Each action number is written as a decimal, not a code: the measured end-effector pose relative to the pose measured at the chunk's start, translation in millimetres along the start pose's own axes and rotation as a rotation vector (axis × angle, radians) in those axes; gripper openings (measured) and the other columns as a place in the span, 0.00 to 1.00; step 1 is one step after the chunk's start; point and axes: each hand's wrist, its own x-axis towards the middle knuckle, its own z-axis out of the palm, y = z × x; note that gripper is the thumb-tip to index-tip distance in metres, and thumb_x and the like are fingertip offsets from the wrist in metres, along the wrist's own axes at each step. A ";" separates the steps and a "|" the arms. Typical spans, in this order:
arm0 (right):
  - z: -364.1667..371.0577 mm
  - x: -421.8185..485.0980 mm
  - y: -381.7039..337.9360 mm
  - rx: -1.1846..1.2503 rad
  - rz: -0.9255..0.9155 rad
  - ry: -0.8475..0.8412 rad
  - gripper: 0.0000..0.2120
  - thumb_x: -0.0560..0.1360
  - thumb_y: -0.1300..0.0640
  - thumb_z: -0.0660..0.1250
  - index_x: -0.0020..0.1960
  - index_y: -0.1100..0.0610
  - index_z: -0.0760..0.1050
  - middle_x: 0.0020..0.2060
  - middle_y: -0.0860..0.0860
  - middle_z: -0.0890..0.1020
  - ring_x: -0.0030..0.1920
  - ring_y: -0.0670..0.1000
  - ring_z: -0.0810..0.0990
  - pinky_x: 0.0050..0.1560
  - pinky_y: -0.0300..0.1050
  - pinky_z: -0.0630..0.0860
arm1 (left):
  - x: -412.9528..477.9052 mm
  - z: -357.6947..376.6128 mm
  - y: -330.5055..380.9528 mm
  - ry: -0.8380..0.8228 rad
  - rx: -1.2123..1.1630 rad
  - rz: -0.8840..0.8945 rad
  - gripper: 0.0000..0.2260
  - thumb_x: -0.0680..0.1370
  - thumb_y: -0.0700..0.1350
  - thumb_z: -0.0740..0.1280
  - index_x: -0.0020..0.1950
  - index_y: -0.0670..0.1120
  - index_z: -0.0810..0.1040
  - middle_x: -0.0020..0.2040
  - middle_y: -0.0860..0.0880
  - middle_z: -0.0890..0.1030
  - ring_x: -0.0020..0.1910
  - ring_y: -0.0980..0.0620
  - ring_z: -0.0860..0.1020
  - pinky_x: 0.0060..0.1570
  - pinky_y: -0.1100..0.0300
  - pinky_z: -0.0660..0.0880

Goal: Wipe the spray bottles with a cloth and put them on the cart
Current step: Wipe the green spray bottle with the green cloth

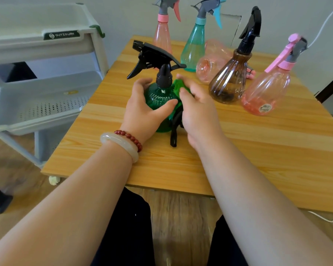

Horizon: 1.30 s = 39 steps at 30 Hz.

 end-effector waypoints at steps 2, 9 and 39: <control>-0.8 -1.0 2.9 -0.033 0.005 -0.009 0.17 0.85 0.55 0.55 0.71 0.44 0.71 0.67 0.43 0.75 0.65 0.43 0.73 0.52 0.33 0.71 | -0.3 0.2 0.1 0.010 0.004 0.012 0.21 0.75 0.47 0.74 0.63 0.52 0.68 0.54 0.60 0.77 0.52 0.68 0.76 0.50 0.74 0.73; -2.4 -6.4 4.2 -0.015 -0.031 -0.047 0.17 0.85 0.55 0.55 0.70 0.47 0.73 0.68 0.43 0.74 0.69 0.42 0.70 0.67 0.38 0.69 | 0.7 0.1 1.5 0.041 0.071 0.018 0.29 0.71 0.56 0.75 0.68 0.46 0.72 0.62 0.52 0.66 0.57 0.65 0.68 0.55 0.84 0.61; -15.8 10.2 -0.1 0.013 -0.168 -0.070 0.09 0.76 0.60 0.71 0.45 0.46 0.82 0.43 0.43 0.86 0.50 0.43 0.83 0.53 0.42 0.80 | -5.6 -3.7 0.5 0.048 -0.028 0.018 0.29 0.69 0.64 0.70 0.67 0.56 0.72 0.61 0.55 0.78 0.61 0.57 0.77 0.62 0.50 0.76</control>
